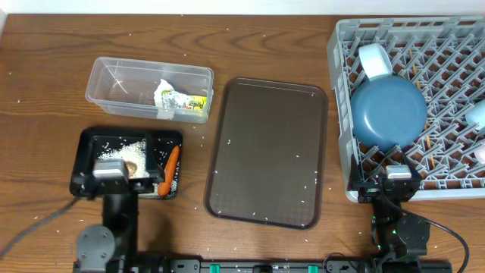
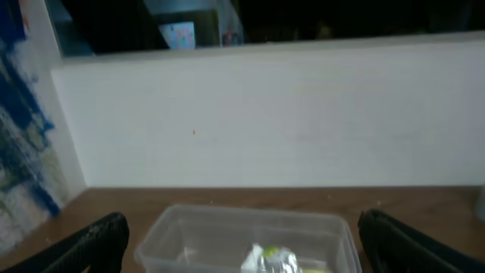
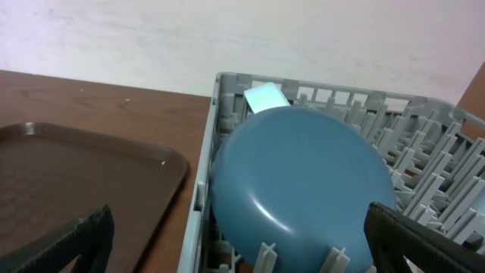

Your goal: Sort waste into correct bins and load items into the dishwasher rack

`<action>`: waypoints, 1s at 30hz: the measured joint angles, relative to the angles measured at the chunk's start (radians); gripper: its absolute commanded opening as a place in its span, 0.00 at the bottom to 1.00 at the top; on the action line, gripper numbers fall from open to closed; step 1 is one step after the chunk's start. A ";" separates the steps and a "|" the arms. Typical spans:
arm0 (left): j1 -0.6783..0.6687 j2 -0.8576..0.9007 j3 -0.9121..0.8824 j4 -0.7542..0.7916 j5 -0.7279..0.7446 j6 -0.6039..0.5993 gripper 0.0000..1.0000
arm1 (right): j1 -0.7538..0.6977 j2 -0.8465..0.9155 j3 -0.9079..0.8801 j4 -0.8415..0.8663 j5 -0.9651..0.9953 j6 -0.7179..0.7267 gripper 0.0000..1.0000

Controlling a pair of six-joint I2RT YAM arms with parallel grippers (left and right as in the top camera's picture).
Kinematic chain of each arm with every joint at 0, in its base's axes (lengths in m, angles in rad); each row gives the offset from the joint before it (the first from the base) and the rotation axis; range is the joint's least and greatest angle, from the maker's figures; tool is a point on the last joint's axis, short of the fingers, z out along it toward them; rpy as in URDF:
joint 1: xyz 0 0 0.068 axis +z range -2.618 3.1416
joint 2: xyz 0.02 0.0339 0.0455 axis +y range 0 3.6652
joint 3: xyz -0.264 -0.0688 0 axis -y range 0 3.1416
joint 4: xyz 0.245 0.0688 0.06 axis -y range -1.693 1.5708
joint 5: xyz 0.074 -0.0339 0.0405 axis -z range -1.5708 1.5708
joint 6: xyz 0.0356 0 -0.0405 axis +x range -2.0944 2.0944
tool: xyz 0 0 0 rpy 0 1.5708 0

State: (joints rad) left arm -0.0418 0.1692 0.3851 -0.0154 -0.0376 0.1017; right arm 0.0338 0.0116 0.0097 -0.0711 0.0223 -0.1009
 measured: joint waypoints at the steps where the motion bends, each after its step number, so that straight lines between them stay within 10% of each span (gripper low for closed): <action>1: 0.000 -0.033 -0.045 0.022 0.000 -0.004 0.98 | 0.000 0.000 0.000 0.000 0.000 0.000 0.99; 9: 0.000 -0.153 -0.325 0.262 0.005 -0.050 0.98 | 0.000 0.000 0.000 0.000 0.000 0.000 0.99; 30: 0.000 -0.159 -0.368 -0.008 0.032 -0.053 0.98 | 0.000 0.000 0.000 0.000 0.000 0.000 0.99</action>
State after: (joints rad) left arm -0.0418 0.0105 0.0174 -0.0238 -0.0059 0.0486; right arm 0.0338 0.0113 0.0097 -0.0708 0.0223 -0.1005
